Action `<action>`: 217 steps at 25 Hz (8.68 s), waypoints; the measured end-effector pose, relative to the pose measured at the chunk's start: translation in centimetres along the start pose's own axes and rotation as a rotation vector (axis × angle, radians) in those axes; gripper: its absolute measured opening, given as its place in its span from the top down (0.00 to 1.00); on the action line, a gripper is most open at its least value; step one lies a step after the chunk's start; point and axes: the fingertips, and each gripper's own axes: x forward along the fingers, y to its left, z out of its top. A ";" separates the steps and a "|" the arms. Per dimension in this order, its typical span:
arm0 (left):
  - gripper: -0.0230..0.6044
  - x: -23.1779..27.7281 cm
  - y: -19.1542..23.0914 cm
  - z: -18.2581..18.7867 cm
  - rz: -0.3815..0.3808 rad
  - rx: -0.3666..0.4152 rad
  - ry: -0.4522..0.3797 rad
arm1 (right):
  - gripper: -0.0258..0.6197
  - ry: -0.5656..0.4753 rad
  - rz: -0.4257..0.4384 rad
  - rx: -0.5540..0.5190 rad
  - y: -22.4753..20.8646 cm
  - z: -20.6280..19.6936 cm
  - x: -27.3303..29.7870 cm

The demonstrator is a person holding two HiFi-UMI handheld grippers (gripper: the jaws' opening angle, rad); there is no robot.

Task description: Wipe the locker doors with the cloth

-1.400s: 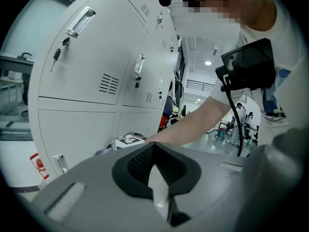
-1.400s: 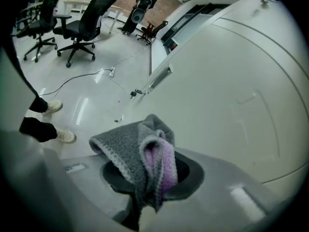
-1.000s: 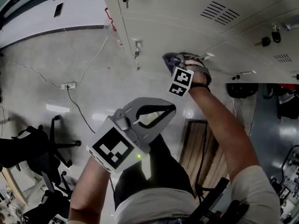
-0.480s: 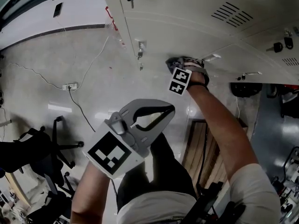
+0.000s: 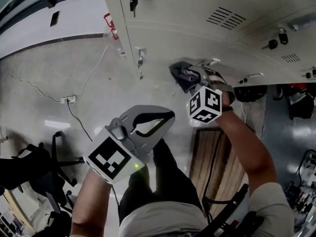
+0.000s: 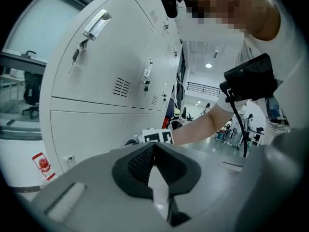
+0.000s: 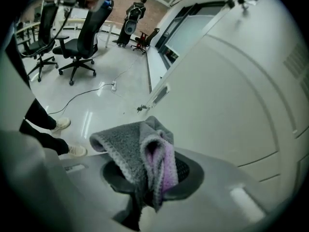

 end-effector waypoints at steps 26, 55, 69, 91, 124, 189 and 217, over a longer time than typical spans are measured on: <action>0.96 -0.4 -0.8 1.1 -0.028 0.023 -0.003 | 0.82 -0.032 -0.136 -0.052 -7.7 4.6 -2.7; 0.96 -0.5 2.3 -2.1 0.015 -0.044 0.011 | 0.82 0.147 0.123 -0.051 4.8 -2.3 15.8; 0.96 -1.4 1.6 -1.7 0.003 -0.020 -0.011 | 0.82 0.020 0.073 -0.016 1.8 2.4 4.2; 0.96 -2.6 -0.2 -1.6 0.008 -0.019 -0.002 | 0.82 -0.081 -0.134 -0.048 -9.1 9.1 -4.9; 0.96 -3.4 4.2 -4.9 0.112 -0.094 0.022 | 0.82 0.084 0.122 -0.051 3.3 3.5 14.6; 0.96 -5.7 2.6 -5.7 0.136 -0.104 0.001 | 0.82 0.068 0.077 -0.117 3.7 6.2 15.8; 0.96 -5.2 0.7 -2.7 0.072 -0.054 -0.035 | 0.82 -0.116 -0.081 -0.041 -5.2 12.8 0.2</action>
